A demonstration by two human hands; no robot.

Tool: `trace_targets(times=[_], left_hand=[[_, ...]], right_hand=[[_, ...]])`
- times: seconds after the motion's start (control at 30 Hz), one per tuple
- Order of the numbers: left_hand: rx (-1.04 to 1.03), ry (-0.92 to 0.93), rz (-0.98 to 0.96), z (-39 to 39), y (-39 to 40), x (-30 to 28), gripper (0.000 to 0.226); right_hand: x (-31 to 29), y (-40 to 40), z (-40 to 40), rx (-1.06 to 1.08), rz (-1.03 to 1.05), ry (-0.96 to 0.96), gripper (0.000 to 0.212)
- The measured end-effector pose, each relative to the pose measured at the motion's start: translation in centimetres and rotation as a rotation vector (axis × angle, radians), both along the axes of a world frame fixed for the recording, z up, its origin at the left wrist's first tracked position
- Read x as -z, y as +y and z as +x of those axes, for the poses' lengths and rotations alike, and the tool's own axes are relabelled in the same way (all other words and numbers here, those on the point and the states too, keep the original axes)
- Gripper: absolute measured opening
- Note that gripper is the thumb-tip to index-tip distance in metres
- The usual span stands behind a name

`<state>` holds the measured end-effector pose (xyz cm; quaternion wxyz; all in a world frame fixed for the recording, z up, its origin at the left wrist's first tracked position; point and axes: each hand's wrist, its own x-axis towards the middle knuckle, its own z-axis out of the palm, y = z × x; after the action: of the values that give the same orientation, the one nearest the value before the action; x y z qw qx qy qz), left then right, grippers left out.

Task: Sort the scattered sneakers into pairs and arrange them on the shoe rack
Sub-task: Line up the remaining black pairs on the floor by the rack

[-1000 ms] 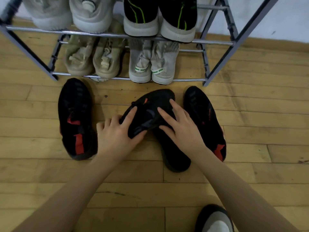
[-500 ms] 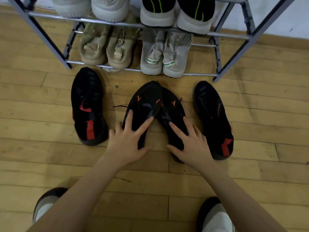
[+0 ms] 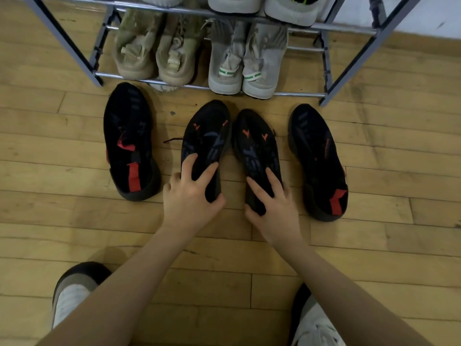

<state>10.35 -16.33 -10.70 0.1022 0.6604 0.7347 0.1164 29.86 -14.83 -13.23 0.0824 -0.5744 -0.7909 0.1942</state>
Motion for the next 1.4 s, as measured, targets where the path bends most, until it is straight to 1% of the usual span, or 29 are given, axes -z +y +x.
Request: trace_targets(times=[0.07, 0.1, 0.23, 0.3, 0.33, 0.4, 0.53, 0.63, 0.73, 0.87, 1.03, 1.17, 1.23, 1.33, 1.4], left_hand=[[-0.052, -0.002, -0.026, 0.7, 0.0, -0.1, 0.063], [-0.041, 0.009, -0.061, 0.6, -0.1, 0.0, 0.064], [0.062, 0.022, -0.220, -0.6, -0.9, 1.1, 0.077], [0.095, 0.033, -0.237, -0.7, -1.1, 1.6, 0.084], [0.112, 0.039, -0.228, -0.7, -1.2, 1.7, 0.084], [0.130, 0.027, -0.192, -0.6, -1.3, 2.0, 0.076], [0.109, -0.055, -0.086, -0.4, -1.3, 1.6, 0.060], [0.128, -0.097, -0.011, 0.1, -0.7, 0.5, 0.051], [0.186, -0.105, 0.091, 0.7, -0.1, -0.9, 0.049], [0.216, -0.158, 0.174, 2.2, 1.7, -4.1, 0.052], [0.329, -0.192, 0.263, 5.3, 4.1, -7.9, 0.051], [0.297, -0.354, 0.274, 7.7, 4.3, -10.1, 0.054], [0.281, -0.401, 0.293, 8.4, 4.1, -11.5, 0.054], [0.361, -0.352, 0.386, 10.0, 4.3, -14.0, 0.052], [0.397, -0.347, 0.411, 11.5, 5.1, -15.9, 0.052]], right_hand=[[0.1, -0.1, -0.9, 0.090, -0.019, 0.002, 0.063], [0.1, 0.0, -1.1, 0.100, -0.025, -0.018, 0.063], [-0.3, 0.4, -0.4, 0.029, -0.079, -0.135, 0.072], [-0.3, 0.1, 0.1, -0.016, -0.082, -0.206, 0.078], [-0.2, 0.0, 0.2, -0.028, -0.069, -0.226, 0.079], [0.1, 0.0, 0.2, -0.025, -0.042, -0.204, 0.077], [-0.1, -0.1, -0.4, 0.011, -0.020, -0.067, 0.069], [-1.6, -0.2, -0.9, 0.082, 0.083, 0.014, 0.064], [-3.6, 0.4, -0.7, 0.102, 0.190, -0.003, 0.061], [-6.1, 1.1, 0.7, 0.177, 0.232, 0.026, 0.057], [-9.0, 1.8, 3.7, 0.280, 0.310, 0.081, 0.053], [-12.6, 2.3, 6.4, 0.399, 0.335, 0.060, 0.056], [-14.7, 2.5, 7.8, 0.460, 0.365, 0.050, 0.056], [-17.6, 2.7, 9.6, 0.509, 0.425, 0.037, 0.056], [-19.1, 2.6, 10.2, 0.526, 0.446, 0.047, 0.057]])
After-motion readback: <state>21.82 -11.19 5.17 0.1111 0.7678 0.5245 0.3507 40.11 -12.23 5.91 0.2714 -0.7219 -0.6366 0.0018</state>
